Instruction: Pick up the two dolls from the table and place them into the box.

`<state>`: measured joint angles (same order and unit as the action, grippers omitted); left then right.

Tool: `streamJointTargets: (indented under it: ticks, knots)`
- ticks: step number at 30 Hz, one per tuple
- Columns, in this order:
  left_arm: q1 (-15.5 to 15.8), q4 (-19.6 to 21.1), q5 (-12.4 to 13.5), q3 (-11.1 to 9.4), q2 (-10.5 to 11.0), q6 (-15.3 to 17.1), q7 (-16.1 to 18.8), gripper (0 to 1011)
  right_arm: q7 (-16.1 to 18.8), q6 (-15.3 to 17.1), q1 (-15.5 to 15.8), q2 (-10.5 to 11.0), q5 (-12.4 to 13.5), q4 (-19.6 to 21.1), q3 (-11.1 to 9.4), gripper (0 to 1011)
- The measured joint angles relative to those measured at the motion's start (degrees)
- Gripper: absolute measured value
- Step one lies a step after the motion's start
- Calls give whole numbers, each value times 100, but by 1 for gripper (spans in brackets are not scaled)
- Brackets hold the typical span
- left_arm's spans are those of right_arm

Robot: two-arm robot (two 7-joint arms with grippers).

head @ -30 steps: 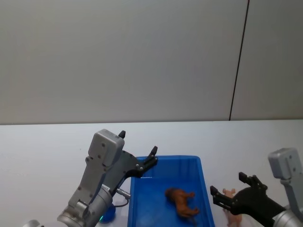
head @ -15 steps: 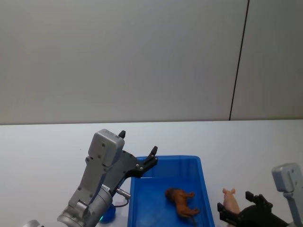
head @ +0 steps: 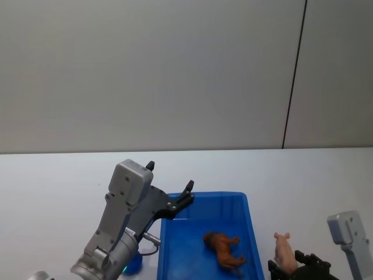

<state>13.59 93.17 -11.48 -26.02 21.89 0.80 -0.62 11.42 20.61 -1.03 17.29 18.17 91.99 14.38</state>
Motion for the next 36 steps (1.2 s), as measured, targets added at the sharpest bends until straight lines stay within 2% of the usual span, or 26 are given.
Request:
streamJointTargets:
  ticks: [3,9,10,11,14,19,29,36]
  knots:
    - [0,0,0,0,0,0,0,1001,-1,21,-13,-17,9,-34,7,726]
    - [0,0,0,0,0,0,0,1001,-32,74,-38,-50,41,-97,16,503]
    - [0,0,0,0,0,0,0,1001,-41,79,-39,-53,44,-100,17,503]
    - [0,0,0,0,0,0,0,1001,-54,83,-42,-57,47,-103,17,440]
    - [0,0,0,0,0,0,0,1000,-89,85,-42,-62,47,-101,18,382]
    - [0,0,0,0,0,0,0,1000,-145,37,-35,-63,-9,-35,21,375]
    - [0,0,0,0,0,0,0,1001,-215,-206,-40,-53,-281,253,38,375]
    - [0,0,0,0,0,0,0,1001,-87,-341,-167,-91,-491,476,68,375]
